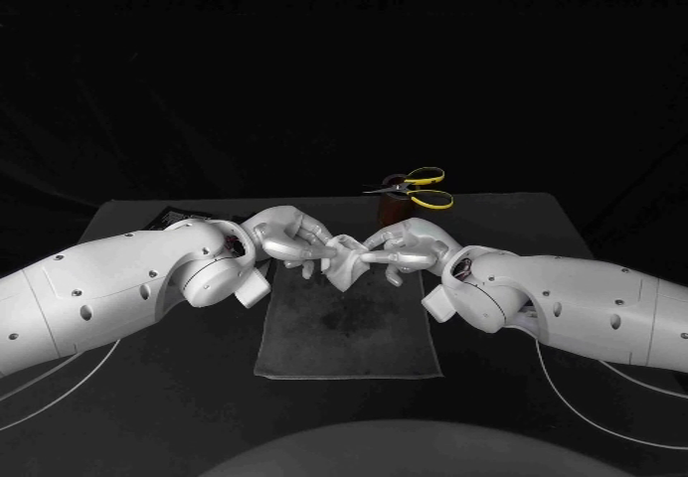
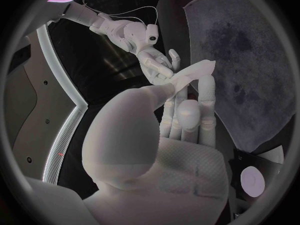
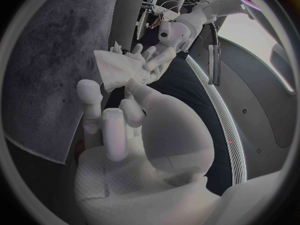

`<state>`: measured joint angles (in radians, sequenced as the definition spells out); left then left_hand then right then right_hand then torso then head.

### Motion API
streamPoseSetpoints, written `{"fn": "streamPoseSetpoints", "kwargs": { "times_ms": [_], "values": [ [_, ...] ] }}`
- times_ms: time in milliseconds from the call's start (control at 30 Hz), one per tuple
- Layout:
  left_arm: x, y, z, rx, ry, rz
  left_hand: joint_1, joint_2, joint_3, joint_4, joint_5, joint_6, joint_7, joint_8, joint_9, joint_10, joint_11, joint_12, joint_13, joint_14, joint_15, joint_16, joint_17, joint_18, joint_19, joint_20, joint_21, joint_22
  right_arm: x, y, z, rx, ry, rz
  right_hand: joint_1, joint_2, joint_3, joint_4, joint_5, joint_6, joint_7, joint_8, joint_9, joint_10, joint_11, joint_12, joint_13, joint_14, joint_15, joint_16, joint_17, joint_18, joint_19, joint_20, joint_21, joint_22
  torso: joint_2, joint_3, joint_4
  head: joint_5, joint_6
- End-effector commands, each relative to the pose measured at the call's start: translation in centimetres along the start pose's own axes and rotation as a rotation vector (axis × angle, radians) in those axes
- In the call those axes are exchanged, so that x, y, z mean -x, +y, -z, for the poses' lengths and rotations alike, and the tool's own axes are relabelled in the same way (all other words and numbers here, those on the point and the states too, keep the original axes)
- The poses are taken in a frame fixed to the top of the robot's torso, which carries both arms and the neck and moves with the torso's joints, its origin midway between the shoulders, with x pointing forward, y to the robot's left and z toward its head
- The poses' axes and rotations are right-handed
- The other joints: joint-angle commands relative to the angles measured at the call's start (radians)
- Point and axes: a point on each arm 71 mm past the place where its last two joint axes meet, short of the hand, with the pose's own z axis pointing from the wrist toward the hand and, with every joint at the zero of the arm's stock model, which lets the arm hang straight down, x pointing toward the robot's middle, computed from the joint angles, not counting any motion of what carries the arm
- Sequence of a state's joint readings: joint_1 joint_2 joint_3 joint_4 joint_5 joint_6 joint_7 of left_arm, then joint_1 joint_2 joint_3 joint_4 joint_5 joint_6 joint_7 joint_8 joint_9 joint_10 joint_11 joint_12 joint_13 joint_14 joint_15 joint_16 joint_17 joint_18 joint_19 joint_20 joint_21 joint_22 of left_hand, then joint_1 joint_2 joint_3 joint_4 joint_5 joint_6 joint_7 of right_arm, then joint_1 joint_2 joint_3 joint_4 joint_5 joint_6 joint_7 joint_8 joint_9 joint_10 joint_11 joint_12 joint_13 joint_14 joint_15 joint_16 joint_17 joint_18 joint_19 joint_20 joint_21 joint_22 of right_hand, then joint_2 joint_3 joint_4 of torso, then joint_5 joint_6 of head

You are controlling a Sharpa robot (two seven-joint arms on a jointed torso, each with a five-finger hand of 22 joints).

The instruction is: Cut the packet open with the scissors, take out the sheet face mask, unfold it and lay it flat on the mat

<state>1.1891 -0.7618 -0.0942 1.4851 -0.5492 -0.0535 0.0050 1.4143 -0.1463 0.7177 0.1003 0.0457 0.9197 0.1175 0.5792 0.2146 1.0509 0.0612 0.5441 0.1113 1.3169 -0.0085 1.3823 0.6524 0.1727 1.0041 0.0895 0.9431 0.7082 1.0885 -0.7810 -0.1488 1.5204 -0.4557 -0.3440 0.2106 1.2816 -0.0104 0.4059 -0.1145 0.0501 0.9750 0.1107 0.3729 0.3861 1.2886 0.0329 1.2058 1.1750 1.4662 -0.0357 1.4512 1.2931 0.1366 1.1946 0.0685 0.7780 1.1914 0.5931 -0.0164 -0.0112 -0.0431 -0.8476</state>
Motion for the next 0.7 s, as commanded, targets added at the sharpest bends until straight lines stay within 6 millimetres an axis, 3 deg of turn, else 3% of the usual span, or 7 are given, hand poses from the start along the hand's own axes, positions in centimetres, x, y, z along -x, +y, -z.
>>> {"fn": "streamPoseSetpoints", "kwargs": {
  "times_ms": [33,333,700],
  "values": [
    [0.0,-0.2,0.0,-0.007,-0.004,-0.012,-0.002,0.005,0.004,-0.002,0.003,0.001,0.007,0.003,0.049,0.004,-0.002,0.006,0.001,0.003,-0.001,0.004,0.001,0.011,-0.003,-0.002,0.004,0.001,0.2,0.3,-0.1,0.003,-0.002,0.02,-0.004,0.015,0.012,-0.002,-0.002,-0.002,-0.002,0.004,0.0,-0.002,-0.002,0.003,0.003,0.023,0.003,-0.002,0.01,0.014,-0.001,0.006,0.002,0.004,0.0,0.0,0.0003,0.0,0.001],
    [0.3,-0.1,0.0,-0.004,-0.021,-0.02,-0.003,0.004,0.005,-0.004,0.003,0.001,0.007,0.004,0.051,0.005,-0.002,0.007,0.002,0.004,-0.001,0.005,0.003,0.011,-0.003,-0.002,0.005,0.002,1.0,1.1,-0.2,0.018,-0.026,0.051,0.002,0.059,0.057,-0.016,-0.001,-0.006,-0.007,0.036,0.016,0.019,-0.008,0.014,0.01,0.03,-0.003,0.004,0.022,0.013,0.011,0.003,0.02,0.018,0.0,-0.0001,-0.0002,0.001,0.002],
    [1.7,-0.4,-0.1,-0.011,-0.07,-0.086,-0.003,0.004,0.006,-0.006,0.003,0.001,0.007,0.005,0.052,0.005,-0.002,0.008,0.002,0.006,-0.001,0.006,0.006,0.011,-0.002,-0.002,0.005,0.002,2.7,2.7,-0.6,-0.012,-0.01,0.183,-0.013,0.053,0.087,-0.031,-0.002,-0.012,-0.006,0.057,0.025,0.024,-0.008,0.012,0.007,0.033,-0.003,0.005,0.027,0.01,0.021,0.002,0.037,0.029,0.0,0.0005,-0.001,0.001,0.005]
  ]
}}
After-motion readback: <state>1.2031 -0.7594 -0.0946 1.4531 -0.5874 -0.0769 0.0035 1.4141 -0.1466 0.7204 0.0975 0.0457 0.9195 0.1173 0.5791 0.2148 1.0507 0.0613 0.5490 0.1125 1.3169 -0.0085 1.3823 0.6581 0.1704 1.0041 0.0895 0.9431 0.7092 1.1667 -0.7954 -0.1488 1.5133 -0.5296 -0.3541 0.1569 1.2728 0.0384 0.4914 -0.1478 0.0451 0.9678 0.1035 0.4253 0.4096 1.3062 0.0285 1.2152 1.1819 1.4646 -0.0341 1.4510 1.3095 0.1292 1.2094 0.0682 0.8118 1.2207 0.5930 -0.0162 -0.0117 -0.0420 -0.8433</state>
